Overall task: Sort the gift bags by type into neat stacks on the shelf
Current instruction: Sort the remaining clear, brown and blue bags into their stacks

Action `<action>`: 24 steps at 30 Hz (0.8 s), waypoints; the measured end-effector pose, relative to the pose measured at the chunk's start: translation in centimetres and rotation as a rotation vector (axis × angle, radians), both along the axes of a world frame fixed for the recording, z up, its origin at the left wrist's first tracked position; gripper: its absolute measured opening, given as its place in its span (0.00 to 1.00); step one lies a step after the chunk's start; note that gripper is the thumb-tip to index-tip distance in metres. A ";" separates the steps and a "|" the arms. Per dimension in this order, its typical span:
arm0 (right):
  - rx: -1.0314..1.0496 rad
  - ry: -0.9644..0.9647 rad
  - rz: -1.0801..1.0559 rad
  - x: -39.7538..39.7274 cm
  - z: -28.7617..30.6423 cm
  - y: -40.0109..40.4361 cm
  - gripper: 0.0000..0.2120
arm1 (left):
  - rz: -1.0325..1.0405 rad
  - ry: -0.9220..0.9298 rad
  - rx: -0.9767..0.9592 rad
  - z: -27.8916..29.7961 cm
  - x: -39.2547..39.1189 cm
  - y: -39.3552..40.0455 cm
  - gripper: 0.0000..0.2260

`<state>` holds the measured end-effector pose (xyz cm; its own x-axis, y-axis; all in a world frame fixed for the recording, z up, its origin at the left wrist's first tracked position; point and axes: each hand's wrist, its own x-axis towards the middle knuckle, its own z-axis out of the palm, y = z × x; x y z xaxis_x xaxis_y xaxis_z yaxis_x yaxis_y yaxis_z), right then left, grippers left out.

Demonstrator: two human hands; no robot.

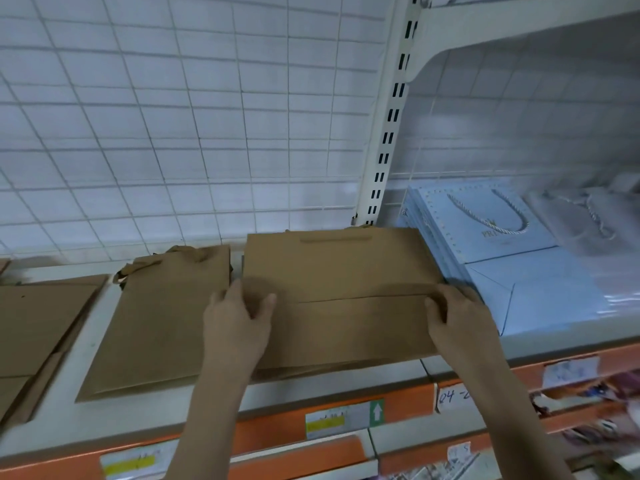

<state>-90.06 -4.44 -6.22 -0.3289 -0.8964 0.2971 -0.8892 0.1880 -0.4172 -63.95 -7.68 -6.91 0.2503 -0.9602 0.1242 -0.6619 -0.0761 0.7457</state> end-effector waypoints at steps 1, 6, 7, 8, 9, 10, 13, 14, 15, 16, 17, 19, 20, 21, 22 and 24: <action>0.001 0.010 -0.006 -0.1 -0.3 0.1 0.12 | -0.011 -0.074 0.034 -0.4 -0.7 -0.1 0.19; -0.061 0.044 -0.010 -0.1 -2.0 0.1 0.09 | 0.011 -0.220 0.046 -1.2 -2.2 0.7 0.21; -0.070 0.047 -0.001 0.1 -2.1 0.1 0.09 | 0.012 -0.214 0.041 -1.0 -2.1 1.0 0.21; -0.081 0.047 0.012 0.4 -2.2 0.1 0.09 | 0.014 -0.216 0.032 -0.9 -1.9 1.3 0.21; -0.093 0.043 0.022 0.7 -2.2 0.1 0.09 | 0.017 -0.229 0.019 -0.8 -1.6 1.6 0.20; -0.101 0.036 0.028 1.0 -2.1 0.1 0.09 | 0.021 -0.248 0.002 -0.7 -1.3 2.0 0.19; -0.095 0.045 0.059 2.4 -1.9 0.1 0.12 | 0.020 -0.304 -0.066 -0.8 0.7 2.8 0.15; -0.079 0.044 0.075 3.1 -1.8 0.1 0.14 | 0.014 -0.342 -0.081 -0.7 1.5 3.1 0.14; -0.069 0.039 0.098 3.9 -1.7 0.1 0.15 | 0.021 -0.366 -0.089 -0.4 2.4 3.6 0.15; -0.069 0.030 0.126 4.8 -1.6 0.1 0.16 | 0.044 -0.365 -0.091 -0.1 3.3 4.0 0.14; -0.074 0.019 0.151 5.9 -1.6 0.1 0.16 | 0.072 -0.345 -0.098 0.2 4.3 4.5 0.13; -0.086 0.006 0.196 8.5 -1.4 0.1 0.16 | 0.106 -0.291 -0.127 0.5 6.6 5.6 0.12; -0.098 0.006 0.224 10.0 -1.4 0.2 0.16 | 0.119 -0.261 -0.142 0.5 8.0 6.1 0.12; -0.106 0.009 0.256 11.6 -1.5 0.3 0.16 | 0.131 -0.230 -0.157 0.2 9.5 6.4 0.12; -0.111 0.013 0.288 13.3 -1.6 0.5 0.16 | 0.145 -0.204 -0.170 0.0 11.0 6.7 0.11; -0.133 0.026 0.341 17.1 -1.9 0.8 0.15 | 0.195 -0.177 -0.166 -0.6 14.4 7.0 0.10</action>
